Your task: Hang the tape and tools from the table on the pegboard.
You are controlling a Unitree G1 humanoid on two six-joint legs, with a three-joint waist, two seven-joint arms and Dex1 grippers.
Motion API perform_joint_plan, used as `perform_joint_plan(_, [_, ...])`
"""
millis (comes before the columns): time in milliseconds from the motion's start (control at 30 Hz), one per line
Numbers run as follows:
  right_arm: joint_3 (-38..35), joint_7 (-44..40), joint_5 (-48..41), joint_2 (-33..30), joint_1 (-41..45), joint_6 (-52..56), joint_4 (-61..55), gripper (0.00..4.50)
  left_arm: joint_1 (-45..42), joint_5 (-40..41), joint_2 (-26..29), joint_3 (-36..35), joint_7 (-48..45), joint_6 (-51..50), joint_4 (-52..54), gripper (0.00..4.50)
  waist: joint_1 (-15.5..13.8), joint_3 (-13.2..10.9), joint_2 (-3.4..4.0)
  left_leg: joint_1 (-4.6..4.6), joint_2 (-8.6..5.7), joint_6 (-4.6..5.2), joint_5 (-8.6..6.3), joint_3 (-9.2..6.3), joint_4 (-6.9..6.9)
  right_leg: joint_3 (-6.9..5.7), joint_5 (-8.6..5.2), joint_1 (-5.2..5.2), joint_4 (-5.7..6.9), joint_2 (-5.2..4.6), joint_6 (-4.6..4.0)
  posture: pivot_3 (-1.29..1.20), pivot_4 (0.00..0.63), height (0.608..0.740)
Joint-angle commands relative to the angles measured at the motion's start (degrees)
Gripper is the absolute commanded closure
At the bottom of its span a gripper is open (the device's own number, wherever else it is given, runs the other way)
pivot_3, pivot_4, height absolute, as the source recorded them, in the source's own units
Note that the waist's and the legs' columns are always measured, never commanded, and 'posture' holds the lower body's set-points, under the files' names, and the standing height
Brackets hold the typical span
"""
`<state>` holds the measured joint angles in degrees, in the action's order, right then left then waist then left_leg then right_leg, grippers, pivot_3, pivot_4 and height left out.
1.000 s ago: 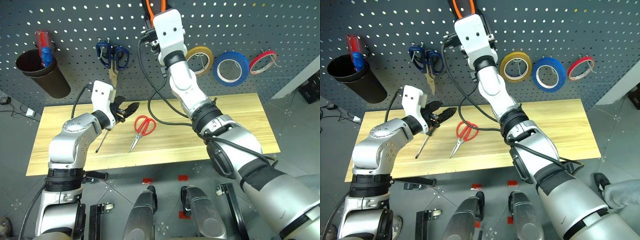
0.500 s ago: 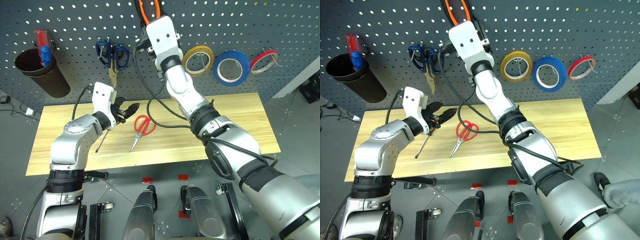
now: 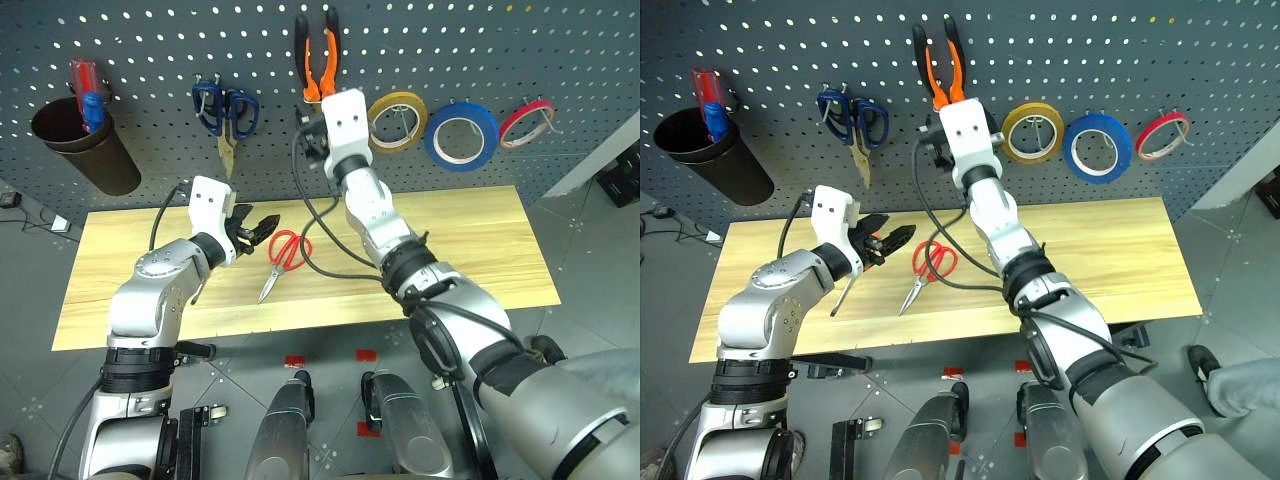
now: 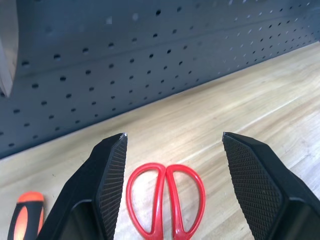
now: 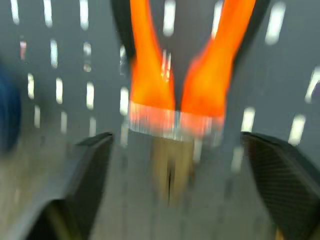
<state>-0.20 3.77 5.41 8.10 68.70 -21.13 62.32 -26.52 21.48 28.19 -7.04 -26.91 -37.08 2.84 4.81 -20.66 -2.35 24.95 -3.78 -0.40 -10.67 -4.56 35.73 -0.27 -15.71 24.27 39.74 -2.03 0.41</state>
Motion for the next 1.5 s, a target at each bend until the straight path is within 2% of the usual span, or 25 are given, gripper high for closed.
perform_joint_plan(33, [2.8, -4.3, -0.6, 0.3, -6.6, 5.4, -18.0, 0.03, 1.6, 0.5, -0.5, -1.4, 0.7, 0.0, 3.0, 1.31, 0.0, 0.0, -0.01, 0.02, 0.0, -0.08, 0.04, -0.01, 0.0, -0.02, 0.0, 0.01, -0.02, 0.0, 0.0, -0.13, 0.349, 0.74])
perform_joint_plan(133, [6.6, -10.0, -1.4, -1.3, -20.0, 17.1, -40.4, 0.0, 3.9, 0.2, -0.6, -0.7, 1.4, -1.4, 4.7, 0.72, 0.0, 0.1, -0.04, 0.04, 0.03, -0.12, 0.02, -0.02, -0.03, -0.02, 0.0, -0.01, -0.15, 0.01, 0.01, -0.13, 0.332, 0.74])
perform_joint_plan(200, [8.9, -13.8, -2.4, -2.9, -27.1, 25.8, -51.8, 0.0, 5.1, 0.0, -0.8, 0.0, 1.8, -2.2, 5.4, 0.14, 0.0, 0.1, -0.04, 0.05, 0.07, -0.15, -0.03, -0.04, -0.01, -0.09, 0.0, -0.07, -0.26, 0.04, 0.02, -0.14, 0.318, 0.74])
perform_joint_plan(233, [10.4, -16.3, -3.6, -4.0, -31.0, 31.3, -57.8, 0.0, 5.8, -0.7, -0.8, 0.5, 2.8, -3.1, 5.9, 0.05, 0.0, 0.1, -0.06, 0.08, 0.07, -0.16, -0.02, -0.04, -0.01, -0.1, 0.0, -0.05, -0.27, 0.04, 0.02, -0.14, 0.313, 0.74])
perform_joint_plan(400, [16.0, -25.3, -8.8, -13.1, -45.7, 62.6, -81.1, 0.0, 8.0, -6.2, -0.1, 6.5, 5.5, -7.0, 4.4, 0.05, 0.0, 0.4, -0.04, 0.07, 0.07, 0.01, -0.14, -0.11, 0.07, -0.13, 0.0, -0.1, -0.26, 0.04, 0.02, -0.17, 0.288, 0.74])
perform_joint_plan(567, [13.9, -26.3, -15.7, -14.1, -47.8, 82.8, -89.9, 0.0, 5.5, -7.0, -1.1, 7.5, 5.0, -9.7, -1.2, 0.05, 0.3, 0.6, -0.07, 0.04, 0.14, -0.06, -0.1, -0.15, 0.08, -0.25, 0.03, -0.04, -0.13, 0.05, -0.01, -0.19, 0.274, 0.74])
perform_joint_plan(800, [14.6, -26.5, -18.4, -15.3, -44.9, 85.7, -89.6, 0.0, -3.9, -11.7, -1.1, 14.5, -0.1, -9.1, -19.4, 0.05, 0.2, 0.9, -0.15, 0.0, 0.14, -0.17, -0.02, -0.16, 0.19, -0.34, 0.09, -0.11, -0.12, 0.07, 0.03, -0.2, 0.27, 0.74])
perform_joint_plan(900, [15.1, -26.0, -18.8, -15.7, -44.7, 85.2, -89.7, 0.0, -7.7, -12.5, -3.2, 16.3, -1.9, -10.1, -26.5, 0.05, 0.1, 1.1, -0.14, 0.01, 0.14, -0.29, 0.04, -0.15, 0.18, -0.33, 0.1, -0.11, -0.15, 0.07, 0.03, -0.21, 0.268, 0.74])
perform_joint_plan(1100, [15.9, -25.2, -19.1, -15.4, -44.5, 84.8, -89.8, 0.0, -10.4, -14.4, -5.4, 18.2, -4.9, -10.7, -34.2, 0.05, 0.3, 2.7, -0.11, -0.01, 0.14, -0.31, 0.05, -0.11, 0.18, -0.3, 0.1, -0.16, -0.18, 0.06, 0.03, -0.23, 0.256, 0.74])
perform_joint_plan(1200, [15.2, -25.1, -19.7, -15.0, -44.2, 84.8, -89.1, 0.0, -9.5, -15.8, -5.1, 19.8, -6.3, -10.8, -34.9, 0.6, 0.4, 3.6, 0.02, -0.08, 0.15, -0.2, -0.02, -0.11, 0.18, -0.29, 0.1, -0.19, -0.17, 0.06, 0.03, -0.23, 0.247, 0.74])
perform_joint_plan(1500, [8.9, -24.9, -24.1, -12.2, -43.7, 86.6, -85.6, 0.0, -8.2, -18.4, -4.1, 19.3, -6.9, -9.0, -36.3, 3.53, 0.7, 5.0, 0.19, -0.16, 0.15, -0.14, -0.05, -0.13, 0.21, -0.28, 0.13, -0.27, -0.13, 0.07, 0.04, -0.24, 0.227, 0.74])
